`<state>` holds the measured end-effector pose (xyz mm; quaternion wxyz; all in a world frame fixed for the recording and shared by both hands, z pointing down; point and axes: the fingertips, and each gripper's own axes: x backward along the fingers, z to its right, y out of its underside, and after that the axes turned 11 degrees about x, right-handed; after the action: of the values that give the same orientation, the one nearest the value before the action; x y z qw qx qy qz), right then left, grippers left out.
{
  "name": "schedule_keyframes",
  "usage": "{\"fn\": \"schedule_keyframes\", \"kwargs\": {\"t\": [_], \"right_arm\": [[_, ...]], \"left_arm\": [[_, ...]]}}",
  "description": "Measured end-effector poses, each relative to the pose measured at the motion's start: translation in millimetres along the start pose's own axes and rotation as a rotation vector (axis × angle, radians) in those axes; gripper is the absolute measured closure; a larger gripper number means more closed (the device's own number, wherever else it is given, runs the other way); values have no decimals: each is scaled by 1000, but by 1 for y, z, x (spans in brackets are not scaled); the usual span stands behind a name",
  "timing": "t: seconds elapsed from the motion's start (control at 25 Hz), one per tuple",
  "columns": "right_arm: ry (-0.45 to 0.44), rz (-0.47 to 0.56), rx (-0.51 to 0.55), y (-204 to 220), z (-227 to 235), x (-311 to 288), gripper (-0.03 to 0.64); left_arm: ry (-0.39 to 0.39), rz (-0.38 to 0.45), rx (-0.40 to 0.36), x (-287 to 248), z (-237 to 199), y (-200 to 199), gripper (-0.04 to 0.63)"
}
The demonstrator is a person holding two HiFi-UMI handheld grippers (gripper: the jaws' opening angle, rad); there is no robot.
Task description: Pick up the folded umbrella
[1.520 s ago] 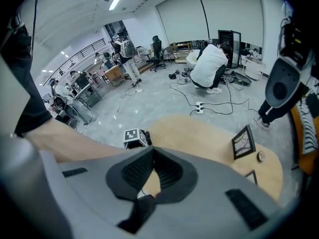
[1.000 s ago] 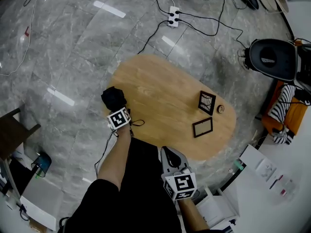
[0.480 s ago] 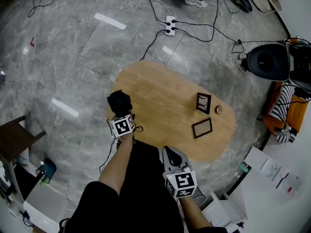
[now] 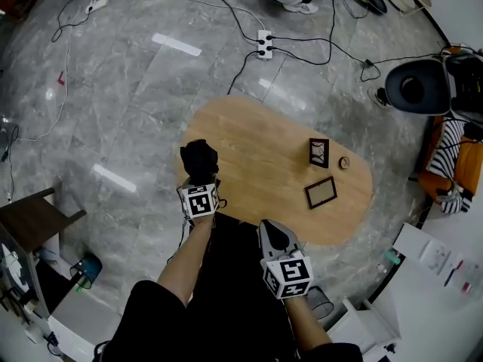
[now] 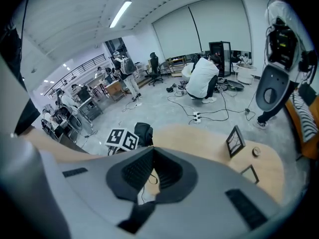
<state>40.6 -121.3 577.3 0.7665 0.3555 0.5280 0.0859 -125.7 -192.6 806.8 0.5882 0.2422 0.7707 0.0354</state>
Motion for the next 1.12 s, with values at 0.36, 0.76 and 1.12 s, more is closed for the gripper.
{"fn": "schedule_keyframes", "kwargs": {"t": [0.36,0.76,1.12], "right_arm": [[7,73,-11,-12,5,26,606],[8,146,-9,-16,12,58,606],[2,247,-26,-20,20,97,606]], "left_arm": [[59,68,-110,60,25,-13,371],[165,180,-166,135,81,-34,371],[240,243,-320,199,132,-23,371]]}}
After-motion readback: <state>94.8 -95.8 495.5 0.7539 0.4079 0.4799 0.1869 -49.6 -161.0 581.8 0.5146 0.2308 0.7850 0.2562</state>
